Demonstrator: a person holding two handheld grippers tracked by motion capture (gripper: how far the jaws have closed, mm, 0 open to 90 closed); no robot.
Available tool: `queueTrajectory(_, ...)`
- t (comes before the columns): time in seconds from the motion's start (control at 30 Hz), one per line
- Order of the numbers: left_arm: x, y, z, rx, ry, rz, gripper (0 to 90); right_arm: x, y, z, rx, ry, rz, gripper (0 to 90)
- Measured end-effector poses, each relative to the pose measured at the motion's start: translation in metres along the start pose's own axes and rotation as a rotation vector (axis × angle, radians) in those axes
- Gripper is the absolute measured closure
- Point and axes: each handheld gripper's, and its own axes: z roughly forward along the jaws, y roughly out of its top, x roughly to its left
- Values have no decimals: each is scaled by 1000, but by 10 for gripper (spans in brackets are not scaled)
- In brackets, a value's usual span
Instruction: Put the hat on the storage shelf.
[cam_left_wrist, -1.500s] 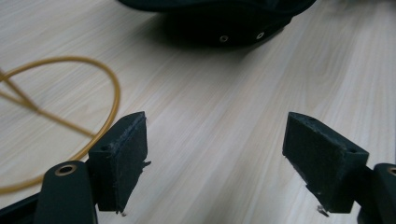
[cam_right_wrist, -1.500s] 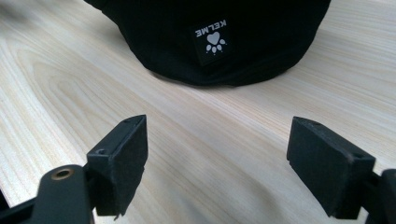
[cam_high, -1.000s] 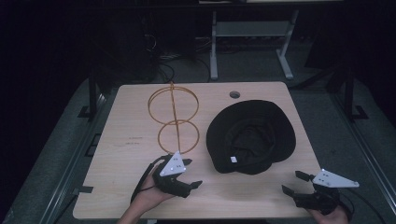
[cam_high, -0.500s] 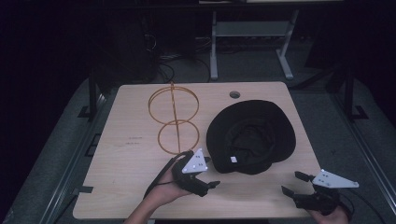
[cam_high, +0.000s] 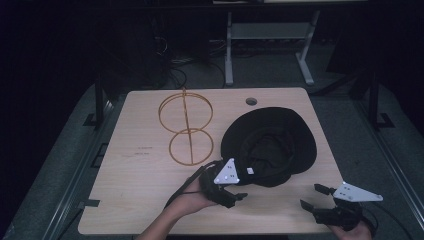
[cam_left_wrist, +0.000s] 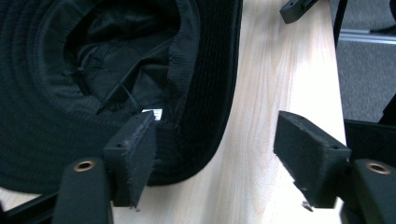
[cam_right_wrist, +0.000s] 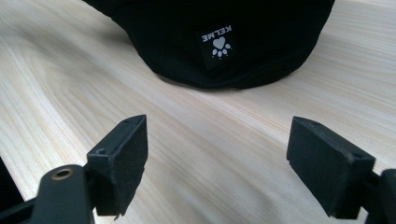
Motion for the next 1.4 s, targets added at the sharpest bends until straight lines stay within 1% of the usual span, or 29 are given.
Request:
queueTrajectory(0.03,2,1,2,10,-7,-1,358,1,0,1,3,3,-7,201)
queueTrajectory(0.07,4,2,6,24,-2,2,371,1,0,1,5,5,-6,200)
queueTrajectory(0.1,4,2,6,24,-2,2,384,1,0,1,5,5,-6,200)
queueTrajectory(0.13,6,3,9,40,-5,12,384,2,1,1,3,7,-8,201)
queueTrajectory(0.17,7,3,11,48,-4,13,419,2,1,2,5,3,-12,201)
queueTrajectory(0.2,10,4,14,70,-4,32,464,3,1,3,8,4,-12,200)
queueTrajectory(0.27,11,4,16,75,-12,30,514,3,2,3,9,2,-15,200)
queueTrajectory(0.3,12,4,17,82,-17,30,514,4,2,4,11,1,-9,200)
queueTrajectory(0.33,13,4,19,86,-21,30,592,5,3,5,8,0,-7,200)
queueTrajectory(0.4,13,3,21,81,-28,36,688,6,4,5,6,-2,-5,200)
queueTrajectory(0.43,12,4,21,80,-17,58,720,6,6,6,-2,-1,-3,200)
queueTrajectory(0.5,12,6,21,69,-9,58,780,7,7,7,-11,3,-7,200)
queueTrajectory(0.57,12,6,20,61,-9,53,798,8,7,7,-14,5,-8,201)
queueTrajectory(0.6,12,7,20,58,-14,47,824,9,8,8,-20,11,-3,204)
queueTrajectory(0.63,12,8,20,50,-16,40,833,9,9,8,-25,11,-6,204)
queueTrajectory(0.67,12,9,19,51,-18,44,833,9,9,8,-25,11,-6,204)
queueTrajectory(0.7,12,11,19,38,-32,25,844,10,10,8,-38,12,-5,206)
queueTrajectory(0.73,12,11,19,38,-32,25,849,10,10,8,-38,12,-5,206)
queueTrajectory(0.77,12,12,17,21,-50,10,851,11,12,10,-47,14,-7,207)
queueTrajectory(0.87,12,13,16,6,-65,-2,853,13,14,13,-59,22,-2,208)
queueTrajectory(0.97,11,16,13,-26,-87,-28,855,15,16,16,-64,26,0,208)
queueTrajectory(1.03,10,19,11,-43,-106,-39,855,16,19,20,-79,28,0,208)
queueTrajectory(1.13,8,22,8,-55,-127,-38,856,17,20,23,-83,24,-8,208)
queueTrajectory(1.17,7,25,6,-75,-143,-48,856,19,22,24,-81,22,-12,208)
queueTrajectory(1.23,7,26,5,-83,-151,-48,856,19,22,25,-84,19,-19,208)
queueTrajectory(1.3,5,30,4,-99,-171,-50,856,19,23,26,-89,20,-19,212)
queueTrajectory(1.33,3,32,3,-104,-184,-41,856,19,24,28,-95,21,-11,213)
queueTrajectory(1.37,3,32,3,-104,-184,-41,856,19,24,28,-95,21,-11,213)
queueTrajectory(1.4,0,35,2,-109,-200,-32,856,18,25,29,-99,19,-15,217)
